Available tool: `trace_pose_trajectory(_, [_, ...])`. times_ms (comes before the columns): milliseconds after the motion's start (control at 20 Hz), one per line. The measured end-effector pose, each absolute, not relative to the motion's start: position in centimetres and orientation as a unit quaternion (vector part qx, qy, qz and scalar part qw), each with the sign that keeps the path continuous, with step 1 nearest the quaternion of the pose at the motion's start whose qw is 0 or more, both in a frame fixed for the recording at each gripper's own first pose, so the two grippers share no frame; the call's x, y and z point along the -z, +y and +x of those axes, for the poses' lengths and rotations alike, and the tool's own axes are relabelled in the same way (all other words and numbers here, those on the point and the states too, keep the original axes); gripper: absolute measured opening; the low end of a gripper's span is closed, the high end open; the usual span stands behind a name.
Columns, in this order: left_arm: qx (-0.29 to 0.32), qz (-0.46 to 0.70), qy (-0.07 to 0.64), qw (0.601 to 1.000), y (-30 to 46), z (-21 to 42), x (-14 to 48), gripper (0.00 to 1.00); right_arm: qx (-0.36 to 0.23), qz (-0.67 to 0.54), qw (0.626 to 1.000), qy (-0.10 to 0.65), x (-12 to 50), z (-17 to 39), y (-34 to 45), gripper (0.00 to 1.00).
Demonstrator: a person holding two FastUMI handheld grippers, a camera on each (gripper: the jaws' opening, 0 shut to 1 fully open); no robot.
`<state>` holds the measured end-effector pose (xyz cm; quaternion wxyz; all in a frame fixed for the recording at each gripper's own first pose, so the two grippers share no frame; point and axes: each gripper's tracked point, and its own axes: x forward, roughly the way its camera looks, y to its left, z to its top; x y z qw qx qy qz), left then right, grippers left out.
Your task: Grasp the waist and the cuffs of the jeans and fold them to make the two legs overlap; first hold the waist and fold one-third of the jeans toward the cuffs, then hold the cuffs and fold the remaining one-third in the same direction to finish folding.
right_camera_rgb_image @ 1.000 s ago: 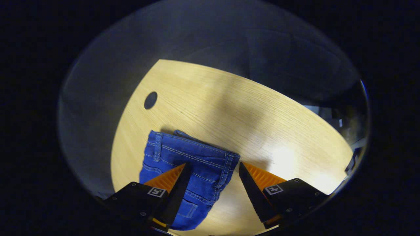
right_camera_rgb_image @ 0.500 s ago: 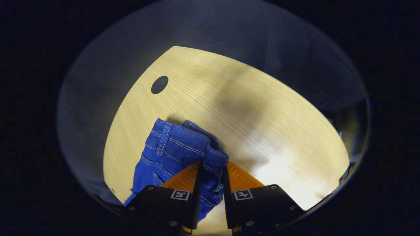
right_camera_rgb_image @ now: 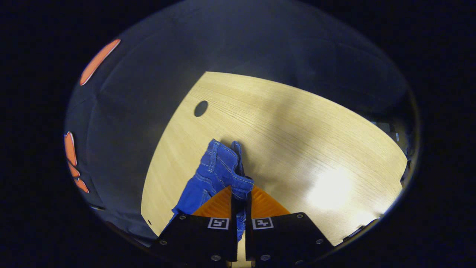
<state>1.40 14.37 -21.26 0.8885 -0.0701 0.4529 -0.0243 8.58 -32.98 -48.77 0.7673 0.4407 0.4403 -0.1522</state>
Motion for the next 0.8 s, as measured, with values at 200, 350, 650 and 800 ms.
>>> trace_pose_trajectory(200, [0.030,-0.072,0.444,0.893,14.7,1.8,20.7,0.97,0.121,0.423,0.802,0.404,43.8,8.2,-31.1,0.08])
trace_pose_trajectory(350, [0.034,-0.080,0.434,0.897,15.6,2.1,20.1,0.97,0.111,0.402,0.824,0.384,40.5,8.0,-29.4,0.08])
trace_pose_trajectory(650, [0.031,-0.101,0.426,0.898,17.2,1.6,20.0,0.97,0.058,0.337,0.874,0.346,34.1,7.8,-24.0,0.08])
trace_pose_trajectory(800, [0.026,-0.112,0.422,0.900,18.1,1.4,19.8,0.97,0.021,0.320,0.884,0.339,31.5,7.8,-19.7,0.08])
